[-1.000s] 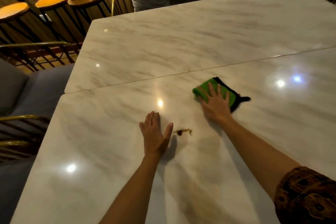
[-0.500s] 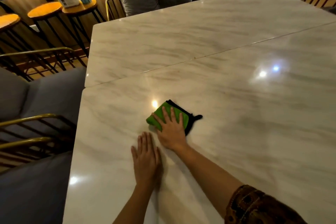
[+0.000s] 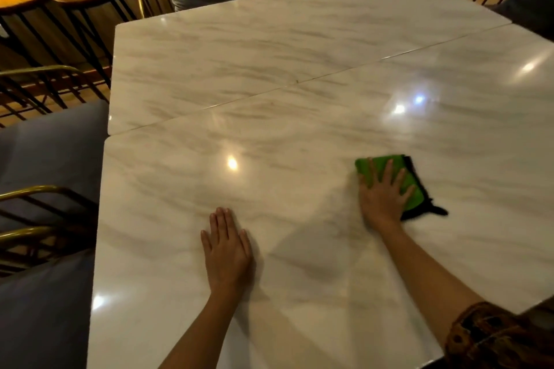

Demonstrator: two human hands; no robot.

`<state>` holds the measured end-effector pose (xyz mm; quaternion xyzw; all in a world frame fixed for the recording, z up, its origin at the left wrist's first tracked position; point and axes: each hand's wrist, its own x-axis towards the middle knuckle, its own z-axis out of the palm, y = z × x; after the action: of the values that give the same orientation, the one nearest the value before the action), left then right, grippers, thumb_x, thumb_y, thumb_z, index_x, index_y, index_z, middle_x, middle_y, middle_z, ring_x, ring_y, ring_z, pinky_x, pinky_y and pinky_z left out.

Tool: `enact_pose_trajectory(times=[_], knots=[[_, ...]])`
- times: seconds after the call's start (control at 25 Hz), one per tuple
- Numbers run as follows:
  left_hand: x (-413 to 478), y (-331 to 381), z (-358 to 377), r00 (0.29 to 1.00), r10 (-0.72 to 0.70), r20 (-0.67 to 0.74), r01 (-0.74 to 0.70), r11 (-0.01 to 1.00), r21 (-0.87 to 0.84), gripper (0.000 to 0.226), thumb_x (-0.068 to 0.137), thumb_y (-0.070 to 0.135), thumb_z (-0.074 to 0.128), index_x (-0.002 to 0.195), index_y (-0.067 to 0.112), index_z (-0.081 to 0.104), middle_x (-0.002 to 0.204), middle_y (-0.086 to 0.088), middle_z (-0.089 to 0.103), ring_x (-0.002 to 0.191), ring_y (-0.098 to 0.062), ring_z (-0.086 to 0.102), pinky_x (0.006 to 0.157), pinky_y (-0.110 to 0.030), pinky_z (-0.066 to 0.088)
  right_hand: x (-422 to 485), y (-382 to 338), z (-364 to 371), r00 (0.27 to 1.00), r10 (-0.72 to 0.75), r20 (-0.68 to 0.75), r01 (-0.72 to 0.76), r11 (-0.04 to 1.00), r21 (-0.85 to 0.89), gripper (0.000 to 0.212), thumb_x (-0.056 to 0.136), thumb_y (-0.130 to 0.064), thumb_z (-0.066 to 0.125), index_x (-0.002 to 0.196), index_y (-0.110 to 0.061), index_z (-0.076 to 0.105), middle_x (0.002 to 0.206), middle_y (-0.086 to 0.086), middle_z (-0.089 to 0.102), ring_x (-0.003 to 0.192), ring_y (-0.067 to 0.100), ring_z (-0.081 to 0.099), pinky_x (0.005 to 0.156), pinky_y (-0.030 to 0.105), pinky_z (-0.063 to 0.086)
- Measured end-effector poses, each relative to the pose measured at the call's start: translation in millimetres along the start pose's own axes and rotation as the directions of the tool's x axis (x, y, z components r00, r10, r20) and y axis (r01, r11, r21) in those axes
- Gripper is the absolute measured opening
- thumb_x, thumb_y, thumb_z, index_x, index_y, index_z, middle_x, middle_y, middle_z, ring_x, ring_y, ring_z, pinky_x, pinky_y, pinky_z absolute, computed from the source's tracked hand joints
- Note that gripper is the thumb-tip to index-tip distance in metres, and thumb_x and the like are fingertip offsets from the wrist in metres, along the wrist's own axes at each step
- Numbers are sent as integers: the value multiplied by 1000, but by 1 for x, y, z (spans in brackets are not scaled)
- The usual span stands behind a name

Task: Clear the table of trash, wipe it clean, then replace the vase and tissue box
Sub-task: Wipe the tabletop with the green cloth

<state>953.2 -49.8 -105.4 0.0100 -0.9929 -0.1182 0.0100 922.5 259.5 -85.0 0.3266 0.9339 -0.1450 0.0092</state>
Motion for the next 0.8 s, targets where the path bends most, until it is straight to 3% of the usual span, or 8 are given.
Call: enact_pose_trajectory(times=[0.16,0.28,0.36,0.44,0.52,0.56,0.72,0.8], knots=[[0,2,-5,1000,-10,28,10,1000,-7,71,89,43,-2,150,8,11,159,-8,13,147,-21,10,119,-44,6,-112,-59,36,943,-331,41,332,943,-35,56,86,-47,33,136,-30,51,147,10,42,134,40,39,105,62,26],[0,0,-10,997,-12,75,15,999,-41,67,92,43,2,151,10,5,160,-7,7,148,-20,4,120,-43,3,-172,-60,41,790,-590,167,599,800,-11,55,90,-55,34,143,-41,35,152,3,36,138,36,32,105,55,18],[-10,-1,-13,995,-18,101,24,998,-54,64,95,43,5,151,11,2,160,-7,4,148,-20,2,120,-44,2,-165,-33,36,721,-663,203,683,729,-42,55,89,-56,33,143,-45,29,153,0,32,138,34,32,105,53,16],[-38,4,-16,997,-24,74,27,999,-45,69,92,47,3,150,11,4,159,-8,6,148,-22,5,119,-44,4,-131,8,21,805,-575,146,584,812,-17,60,87,-59,27,143,-39,35,155,-3,22,141,34,29,112,49,11],[-68,7,-16,997,4,77,-1,999,-37,70,90,48,3,151,13,3,159,-6,3,148,-20,2,118,-41,0,-87,62,-4,937,-331,112,336,942,-20,65,90,-61,20,149,-34,25,159,-2,4,147,29,8,116,49,2],[-79,6,-14,995,23,95,-19,999,-39,69,91,48,4,151,14,0,159,-4,0,148,-19,-1,118,-40,-3,-69,92,-18,970,-199,139,205,978,-32,63,94,-59,24,150,-33,17,160,-2,-2,148,27,1,116,50,1],[-90,3,-14,993,45,112,-42,999,-28,71,89,51,-1,150,15,-6,159,-2,-6,147,-18,-7,118,-41,-6,-71,136,-46,988,66,137,-57,996,-65,61,96,-58,19,150,-38,-1,160,-2,-9,147,27,-5,115,56,3],[-90,4,-13,991,36,126,-33,999,-22,68,93,49,6,151,14,-4,159,-3,-6,147,-19,-6,118,-42,-5,-114,102,-27,993,28,116,-20,997,-70,61,95,-56,16,151,-32,13,161,5,3,146,34,5,113,61,11]])
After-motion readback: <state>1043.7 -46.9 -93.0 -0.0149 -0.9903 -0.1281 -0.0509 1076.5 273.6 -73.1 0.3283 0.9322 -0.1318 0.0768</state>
